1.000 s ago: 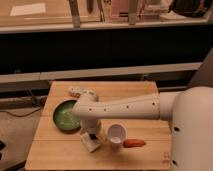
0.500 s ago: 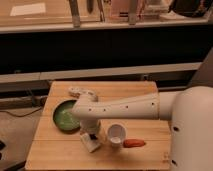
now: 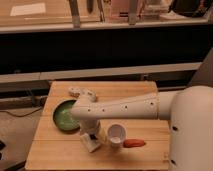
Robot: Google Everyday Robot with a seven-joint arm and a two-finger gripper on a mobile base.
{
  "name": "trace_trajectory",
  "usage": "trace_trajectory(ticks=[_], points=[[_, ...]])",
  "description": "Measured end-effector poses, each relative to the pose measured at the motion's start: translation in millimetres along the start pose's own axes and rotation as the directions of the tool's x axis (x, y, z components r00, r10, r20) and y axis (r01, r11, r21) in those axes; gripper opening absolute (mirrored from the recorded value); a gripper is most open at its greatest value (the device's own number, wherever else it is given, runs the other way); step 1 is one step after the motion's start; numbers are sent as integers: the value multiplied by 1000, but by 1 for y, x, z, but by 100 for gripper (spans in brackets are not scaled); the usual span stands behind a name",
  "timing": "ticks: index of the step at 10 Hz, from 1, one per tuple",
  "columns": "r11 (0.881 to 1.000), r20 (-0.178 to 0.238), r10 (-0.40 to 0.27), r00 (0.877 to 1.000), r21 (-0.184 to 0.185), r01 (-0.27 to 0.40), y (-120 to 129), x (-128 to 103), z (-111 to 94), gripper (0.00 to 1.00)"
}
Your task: Place the eraser on the white sponge
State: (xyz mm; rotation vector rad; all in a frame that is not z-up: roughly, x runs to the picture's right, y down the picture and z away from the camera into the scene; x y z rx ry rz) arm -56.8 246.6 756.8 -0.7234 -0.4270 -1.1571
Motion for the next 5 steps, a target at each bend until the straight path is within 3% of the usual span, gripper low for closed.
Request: trace_trajectory(ticks=[5], points=[[1000,-8,-5,1000,-5,5,-1,0,1,80]])
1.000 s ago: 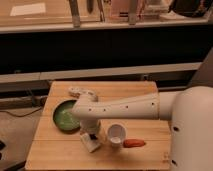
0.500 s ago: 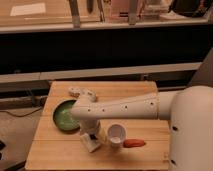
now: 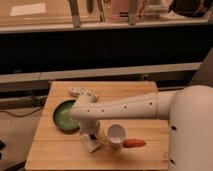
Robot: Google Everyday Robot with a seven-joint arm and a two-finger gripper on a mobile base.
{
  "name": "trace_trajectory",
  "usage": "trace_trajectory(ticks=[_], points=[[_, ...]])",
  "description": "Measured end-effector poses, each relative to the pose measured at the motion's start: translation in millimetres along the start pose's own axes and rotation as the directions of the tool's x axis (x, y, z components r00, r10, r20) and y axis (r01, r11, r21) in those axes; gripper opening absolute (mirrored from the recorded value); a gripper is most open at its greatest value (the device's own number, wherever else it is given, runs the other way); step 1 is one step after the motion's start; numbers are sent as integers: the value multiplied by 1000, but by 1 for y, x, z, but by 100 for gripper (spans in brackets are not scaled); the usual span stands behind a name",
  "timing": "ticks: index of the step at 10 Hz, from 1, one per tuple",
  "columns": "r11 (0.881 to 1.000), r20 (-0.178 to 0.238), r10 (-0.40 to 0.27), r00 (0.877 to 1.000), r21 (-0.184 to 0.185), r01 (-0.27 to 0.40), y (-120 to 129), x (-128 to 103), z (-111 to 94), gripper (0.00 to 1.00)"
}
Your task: Place the eraser on the white sponge
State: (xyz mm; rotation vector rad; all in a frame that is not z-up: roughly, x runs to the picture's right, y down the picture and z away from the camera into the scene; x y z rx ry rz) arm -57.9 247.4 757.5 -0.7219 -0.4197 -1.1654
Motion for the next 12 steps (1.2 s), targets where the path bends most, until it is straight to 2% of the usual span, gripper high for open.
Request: trace_trajectory(ticks=[12], points=[[1000,-16,-8,1000,-9,8,1,0,2,80]])
